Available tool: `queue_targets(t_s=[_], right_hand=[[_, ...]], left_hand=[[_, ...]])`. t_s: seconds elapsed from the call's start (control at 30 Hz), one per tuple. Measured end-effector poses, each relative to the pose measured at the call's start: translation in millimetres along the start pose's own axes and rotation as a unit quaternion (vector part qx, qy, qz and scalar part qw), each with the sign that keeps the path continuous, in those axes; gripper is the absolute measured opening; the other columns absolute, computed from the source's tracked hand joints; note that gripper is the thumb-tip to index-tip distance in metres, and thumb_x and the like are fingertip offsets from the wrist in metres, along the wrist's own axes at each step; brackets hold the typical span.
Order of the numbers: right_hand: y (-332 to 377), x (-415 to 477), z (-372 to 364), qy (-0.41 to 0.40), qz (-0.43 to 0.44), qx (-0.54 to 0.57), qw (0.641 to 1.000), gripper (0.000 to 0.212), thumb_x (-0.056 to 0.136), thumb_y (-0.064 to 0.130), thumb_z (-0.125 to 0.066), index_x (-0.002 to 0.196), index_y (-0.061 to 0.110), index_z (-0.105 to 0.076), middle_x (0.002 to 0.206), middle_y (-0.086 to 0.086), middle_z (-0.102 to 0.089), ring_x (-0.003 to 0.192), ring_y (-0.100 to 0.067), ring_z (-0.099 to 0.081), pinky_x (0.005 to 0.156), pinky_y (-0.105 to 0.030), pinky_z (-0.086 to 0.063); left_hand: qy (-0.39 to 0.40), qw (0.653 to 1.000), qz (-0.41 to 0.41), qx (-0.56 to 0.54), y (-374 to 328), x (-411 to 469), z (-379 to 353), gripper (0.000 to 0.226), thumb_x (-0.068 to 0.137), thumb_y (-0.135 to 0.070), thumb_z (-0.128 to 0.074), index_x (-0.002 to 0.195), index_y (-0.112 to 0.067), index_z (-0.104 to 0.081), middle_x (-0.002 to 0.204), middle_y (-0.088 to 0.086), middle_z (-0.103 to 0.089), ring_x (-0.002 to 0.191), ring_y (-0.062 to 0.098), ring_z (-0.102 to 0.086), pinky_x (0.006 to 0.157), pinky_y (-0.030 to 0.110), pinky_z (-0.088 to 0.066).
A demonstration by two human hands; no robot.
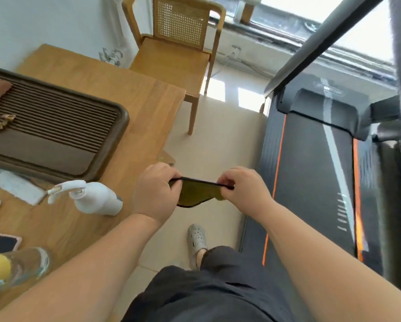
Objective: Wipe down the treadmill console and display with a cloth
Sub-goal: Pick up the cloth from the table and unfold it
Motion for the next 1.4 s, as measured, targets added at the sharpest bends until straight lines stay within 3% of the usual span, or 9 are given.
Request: queue_targets(t_s=[0.17,0.3,0.37,0.53,0.63,0.8,1.1,1.27,1.4], right_hand=[[-30,-71,21,-0.132,-0.054,-0.013,0.990,0.015,0.088,0.014,-0.073,0.093,0.025,-0.082,0.082,0.010,-0.054,0.081,-0.017,-0.056,0.070,-0.032,-0.046],[-59,-120,42,-0.197,-0.129,-0.033,0.971,0.016,0.093,0.017,-0.071,0.099,0.027,-0.082,0.071,0.020,-0.047,0.073,-0.009,-0.051,0.062,-0.014,-0.032],[-74,-147,57,-0.267,-0.144,-0.027,0.952,0.017,0.090,0.011,-0.075,0.096,0.025,-0.082,0.067,0.023,-0.043,0.068,-0.007,-0.050,0.060,-0.016,-0.033],[-122,-211,93,-0.382,-0.187,-0.004,0.905,0.020,0.088,0.002,-0.074,0.097,0.019,-0.080,0.075,0.025,-0.049,0.073,-0.004,-0.054,0.067,-0.015,-0.042],[-161,-245,114,-0.419,-0.224,0.004,0.880,0.021,0.088,0.001,-0.074,0.098,0.018,-0.080,0.080,0.020,-0.059,0.076,-0.006,-0.058,0.071,-0.015,-0.046],[-252,-291,150,-0.456,-0.280,0.036,0.844,0.018,0.090,0.006,-0.074,0.102,0.018,-0.081,0.090,0.008,-0.075,0.084,-0.010,-0.067,0.078,-0.033,-0.058],[-424,-360,296,-0.480,-0.298,0.122,0.816,0.021,0.088,0.005,-0.074,0.099,0.020,-0.082,0.086,0.010,-0.077,0.086,0.003,-0.059,0.075,0.004,-0.036],[-455,-372,414,-0.466,-0.269,0.124,0.834,0.022,0.085,0.004,-0.076,0.097,0.023,-0.081,0.091,0.010,-0.078,0.093,-0.005,-0.060,0.079,0.005,-0.033],[-460,-361,487,-0.459,-0.260,0.154,0.836,0.021,0.085,0.008,-0.074,0.092,0.027,-0.078,0.083,0.015,-0.073,0.076,-0.003,-0.063,0.071,0.001,-0.036]], left_hand=[[0.051,0.996,-0.023,-0.063,-47,-18,-13,0.003,0.084,-0.011,-0.074,0.084,-0.015,-0.075,0.083,-0.001,-0.067,0.081,0.016,-0.057,0.072,0.031,-0.048],[0.108,0.987,-0.046,-0.107,-82,-16,-47,0.007,0.079,-0.010,-0.079,0.077,-0.016,-0.078,0.077,-0.005,-0.063,0.081,0.020,-0.059,0.072,0.037,-0.050],[0.129,0.980,-0.074,-0.131,-107,-18,-64,0.010,0.079,-0.009,-0.079,0.077,-0.019,-0.079,0.075,-0.009,-0.062,0.079,0.017,-0.060,0.069,0.036,-0.051],[0.161,0.958,-0.164,-0.171,-181,-33,-107,0.010,0.080,-0.012,-0.079,0.083,-0.022,-0.081,0.077,-0.018,-0.060,0.079,-0.004,-0.055,0.071,0.009,-0.040],[0.197,0.942,-0.205,-0.178,-231,-44,-141,0.008,0.081,-0.021,-0.073,0.085,-0.024,-0.079,0.076,-0.017,-0.062,0.079,-0.006,-0.055,0.072,0.008,-0.041],[0.305,0.914,-0.201,-0.178,-323,-77,-220,0.010,0.083,-0.031,-0.067,0.087,-0.027,-0.075,0.077,-0.015,-0.066,0.075,0.007,-0.061,0.073,0.030,-0.052],[0.304,0.932,-0.130,-0.151,-542,-66,-314,0.015,0.087,-0.016,-0.071,0.081,-0.030,-0.072,0.077,-0.016,-0.068,0.077,0.009,-0.064,0.066,0.016,-0.045],[0.268,0.948,-0.109,-0.132,-652,-20,-296,0.020,0.088,-0.014,-0.071,0.078,-0.032,-0.071,0.085,-0.020,-0.066,0.082,0.009,-0.063,0.067,0.013,-0.044],[0.230,0.959,-0.100,-0.131,-709,24,-273,0.020,0.087,-0.016,-0.072,0.081,-0.034,-0.071,0.081,-0.017,-0.066,0.086,0.006,-0.062,0.073,0.014,-0.045]])
Point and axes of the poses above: each hand's wrist, its own x-axis towards the middle knuckle, its own z-axis out of the back of the hand, y = z × x, the point moved 5 cm from there along x, towards the middle knuckle
